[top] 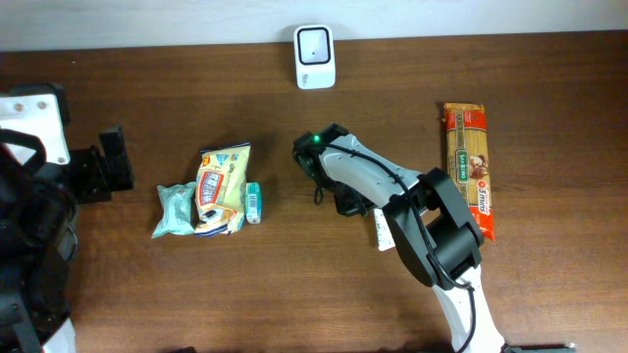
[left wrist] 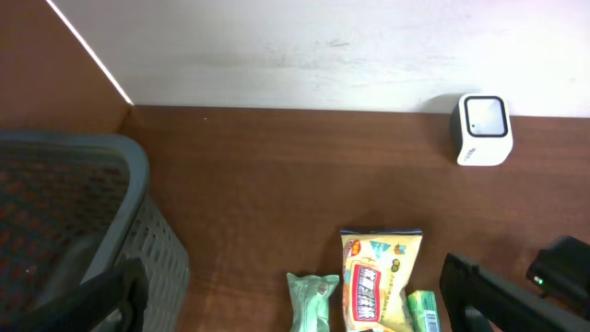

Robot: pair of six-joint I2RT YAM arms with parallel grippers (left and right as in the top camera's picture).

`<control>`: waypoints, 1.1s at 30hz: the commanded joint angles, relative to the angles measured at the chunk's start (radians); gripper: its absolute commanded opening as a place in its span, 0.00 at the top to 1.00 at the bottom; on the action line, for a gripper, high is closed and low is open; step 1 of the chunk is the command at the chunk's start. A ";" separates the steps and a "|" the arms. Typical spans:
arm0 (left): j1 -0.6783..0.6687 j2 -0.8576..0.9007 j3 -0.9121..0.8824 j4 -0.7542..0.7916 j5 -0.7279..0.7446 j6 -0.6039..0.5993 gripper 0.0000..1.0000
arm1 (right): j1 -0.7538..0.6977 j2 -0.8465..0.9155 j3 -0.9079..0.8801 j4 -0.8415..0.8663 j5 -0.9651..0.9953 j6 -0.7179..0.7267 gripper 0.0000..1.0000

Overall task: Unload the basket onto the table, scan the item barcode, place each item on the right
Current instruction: 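Move the right gripper to the white tube and grasp it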

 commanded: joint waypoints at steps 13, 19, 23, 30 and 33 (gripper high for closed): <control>0.003 -0.003 0.007 0.002 -0.007 0.016 0.01 | -0.182 -0.123 -0.125 0.415 -1.272 -0.509 0.96; 0.003 -0.003 0.007 0.002 -0.007 0.016 0.01 | -0.272 -0.123 -0.258 0.510 -1.138 -0.484 0.71; 0.003 -0.003 0.007 0.002 -0.007 0.016 0.01 | -0.335 -0.123 -0.257 0.487 -0.919 -0.484 0.48; 0.003 -0.003 0.007 0.002 -0.007 0.016 0.01 | -0.418 -0.123 -0.212 0.426 -1.136 -0.656 0.41; 0.003 -0.003 0.007 0.002 -0.007 0.016 0.01 | -0.384 -0.123 -0.212 0.431 -1.197 -0.710 0.24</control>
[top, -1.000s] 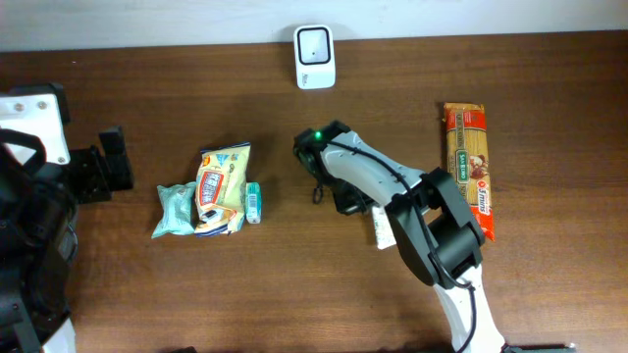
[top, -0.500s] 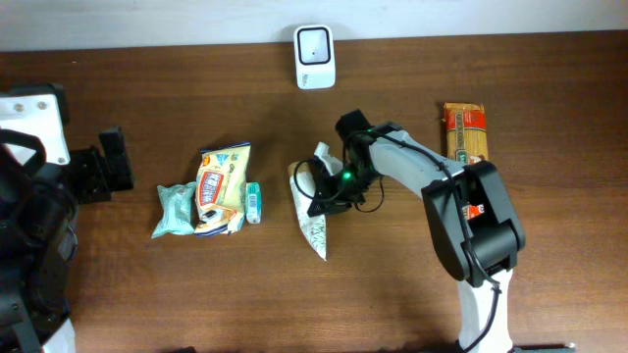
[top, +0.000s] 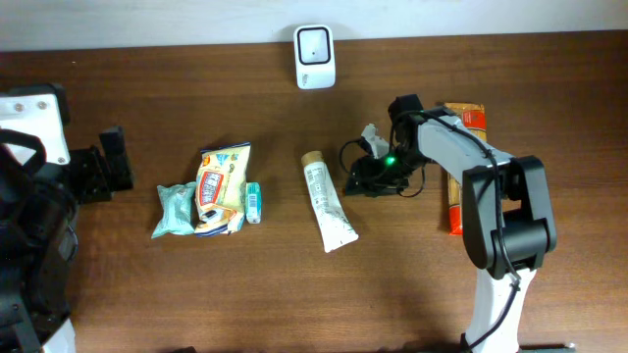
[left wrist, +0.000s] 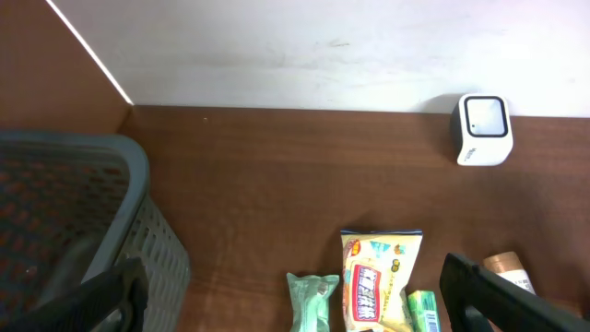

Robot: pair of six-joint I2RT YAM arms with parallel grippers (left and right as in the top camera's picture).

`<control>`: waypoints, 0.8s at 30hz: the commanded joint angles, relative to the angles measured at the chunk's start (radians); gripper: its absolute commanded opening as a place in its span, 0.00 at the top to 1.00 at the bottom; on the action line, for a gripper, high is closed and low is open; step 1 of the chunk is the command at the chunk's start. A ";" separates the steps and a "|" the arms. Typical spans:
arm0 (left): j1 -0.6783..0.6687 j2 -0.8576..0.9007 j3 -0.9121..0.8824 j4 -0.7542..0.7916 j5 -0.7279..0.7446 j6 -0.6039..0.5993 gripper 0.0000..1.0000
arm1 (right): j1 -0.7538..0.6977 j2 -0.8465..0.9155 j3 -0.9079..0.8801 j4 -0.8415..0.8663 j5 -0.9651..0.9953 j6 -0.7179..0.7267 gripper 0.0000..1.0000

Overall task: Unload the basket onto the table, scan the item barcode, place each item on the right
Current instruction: 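Move the right gripper to the white tube and grasp it, then lift the white tube and hold it up to the scanner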

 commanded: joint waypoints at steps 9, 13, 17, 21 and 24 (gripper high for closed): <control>0.003 -0.003 0.007 0.002 -0.007 0.016 0.01 | 0.159 0.085 0.012 0.071 -0.022 -0.057 0.49; 0.003 -0.003 0.007 0.002 -0.007 0.016 0.01 | 0.148 0.085 0.012 0.074 -0.038 -0.054 0.81; 0.003 -0.003 0.007 0.002 -0.007 0.016 0.01 | 0.146 0.085 0.013 0.082 -0.067 -0.036 0.82; 0.003 -0.003 0.007 0.002 -0.007 0.016 0.01 | 0.163 0.093 0.013 0.108 -0.048 0.050 0.57; 0.003 -0.003 0.007 0.002 -0.007 0.016 0.01 | 0.208 0.122 0.011 0.116 0.002 0.167 0.57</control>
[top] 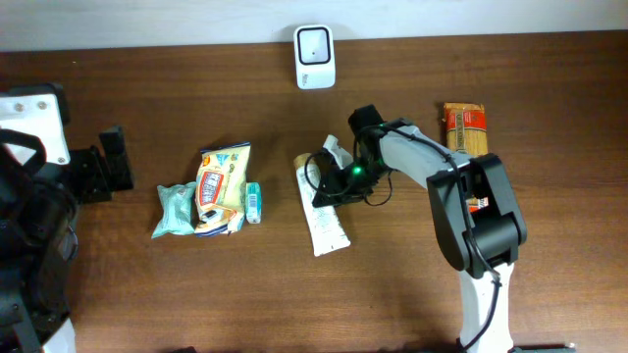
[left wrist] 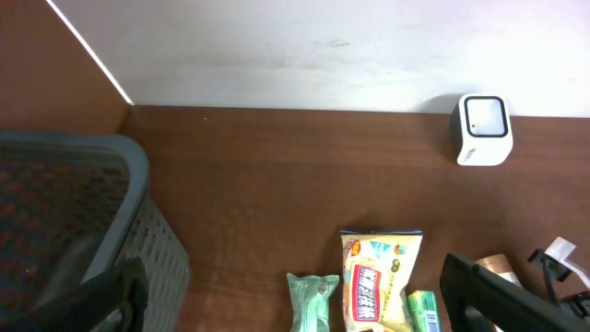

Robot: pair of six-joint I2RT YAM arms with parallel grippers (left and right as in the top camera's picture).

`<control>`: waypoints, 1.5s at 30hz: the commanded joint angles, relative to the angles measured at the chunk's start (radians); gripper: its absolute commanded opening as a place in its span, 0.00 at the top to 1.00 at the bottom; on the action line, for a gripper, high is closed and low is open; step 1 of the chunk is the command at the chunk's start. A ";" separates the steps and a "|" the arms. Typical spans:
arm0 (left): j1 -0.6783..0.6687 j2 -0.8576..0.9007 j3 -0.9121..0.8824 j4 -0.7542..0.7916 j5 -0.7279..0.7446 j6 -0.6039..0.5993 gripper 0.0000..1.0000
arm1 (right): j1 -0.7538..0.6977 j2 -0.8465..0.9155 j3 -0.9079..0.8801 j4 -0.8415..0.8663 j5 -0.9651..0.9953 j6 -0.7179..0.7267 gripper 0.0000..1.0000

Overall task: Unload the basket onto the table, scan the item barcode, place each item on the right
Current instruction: 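Lift the white tube and hold it up to the scanner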

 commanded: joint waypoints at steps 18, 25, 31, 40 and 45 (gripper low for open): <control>0.003 -0.003 0.007 0.002 -0.007 0.016 0.01 | -0.062 -0.488 -0.001 0.005 -0.056 0.030 0.96; 0.003 -0.003 0.007 0.002 -0.007 0.016 0.01 | -0.096 -0.578 -0.001 -0.013 -0.081 0.005 0.96; 0.003 -0.003 0.007 0.002 -0.007 0.016 0.01 | -0.084 -0.506 0.375 -0.171 0.391 0.027 0.96; 0.003 -0.003 0.007 0.002 -0.007 0.016 0.01 | 0.080 0.058 0.875 0.077 1.337 -0.371 0.96; 0.003 -0.003 0.007 0.002 -0.007 0.016 0.01 | 0.078 0.211 0.873 0.334 1.418 -0.436 0.96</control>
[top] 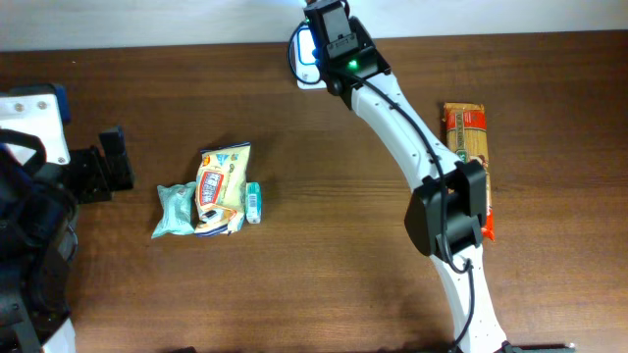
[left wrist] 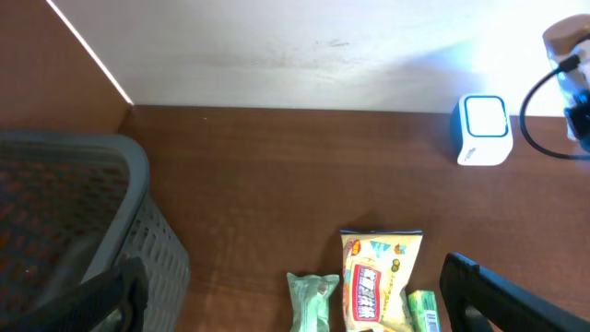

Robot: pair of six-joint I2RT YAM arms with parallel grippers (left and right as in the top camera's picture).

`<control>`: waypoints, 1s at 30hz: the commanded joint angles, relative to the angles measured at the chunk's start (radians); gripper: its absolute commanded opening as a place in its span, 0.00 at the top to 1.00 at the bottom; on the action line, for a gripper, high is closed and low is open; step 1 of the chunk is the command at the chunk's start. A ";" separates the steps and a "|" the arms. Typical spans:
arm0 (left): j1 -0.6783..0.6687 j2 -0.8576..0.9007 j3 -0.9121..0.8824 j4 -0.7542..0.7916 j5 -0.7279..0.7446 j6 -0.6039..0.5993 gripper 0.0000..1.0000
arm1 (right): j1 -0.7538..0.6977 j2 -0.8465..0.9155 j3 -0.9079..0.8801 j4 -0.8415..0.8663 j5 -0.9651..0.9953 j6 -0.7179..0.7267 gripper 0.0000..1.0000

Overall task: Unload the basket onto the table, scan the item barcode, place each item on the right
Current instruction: 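Lift the white tube and hold it up to the scanner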

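Observation:
The white barcode scanner [top: 306, 51] stands at the table's back edge and glows blue; it also shows lit in the left wrist view [left wrist: 486, 129]. My right gripper [top: 326, 24] hangs right over it, shut on the tube. Only the tube's tan cap [left wrist: 566, 35] shows, up beside the right arm's cables; from overhead the tube is hidden under the gripper. My left gripper [left wrist: 295, 309] stays open at the far left, with dark fingers [left wrist: 489, 295] on either side of the packets and nothing between them.
A yellow snack bag [top: 223, 184], a mint-green pack [top: 174, 209] and a small green box [top: 254, 201] lie left of centre. A long pasta packet [top: 470, 167] lies at the right. A grey basket [left wrist: 74, 221] stands at the far left.
My right gripper was down at the tube on the table's middle; now it is up over the scanner, the tube is off the table, and the scanner glows blue. The left arm is unmoved.
First my right gripper was low over the table's middle, covering most of the tube. Then it was further right near the pasta packet, with the tube lying bare. Then it was at the tube's upper end. Now it holds the tube over the lit scanner.

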 commanded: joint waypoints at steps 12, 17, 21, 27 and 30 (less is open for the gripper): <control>0.003 -0.003 0.007 0.002 -0.007 0.016 0.01 | 0.003 0.171 0.024 0.175 0.144 -0.243 0.96; 0.003 -0.003 0.007 0.002 -0.007 0.016 0.01 | 0.003 0.171 0.024 0.171 0.153 -0.243 0.96; 0.003 -0.003 0.007 0.002 -0.007 0.016 0.01 | 0.010 0.150 0.025 0.151 0.206 -0.243 0.96; 0.003 -0.003 0.007 0.002 -0.007 0.016 0.01 | 0.021 -0.016 0.025 -0.123 0.129 -0.108 0.96; 0.003 -0.003 0.007 0.002 -0.007 0.016 0.01 | 0.019 -0.139 0.025 -0.399 -0.053 0.103 0.96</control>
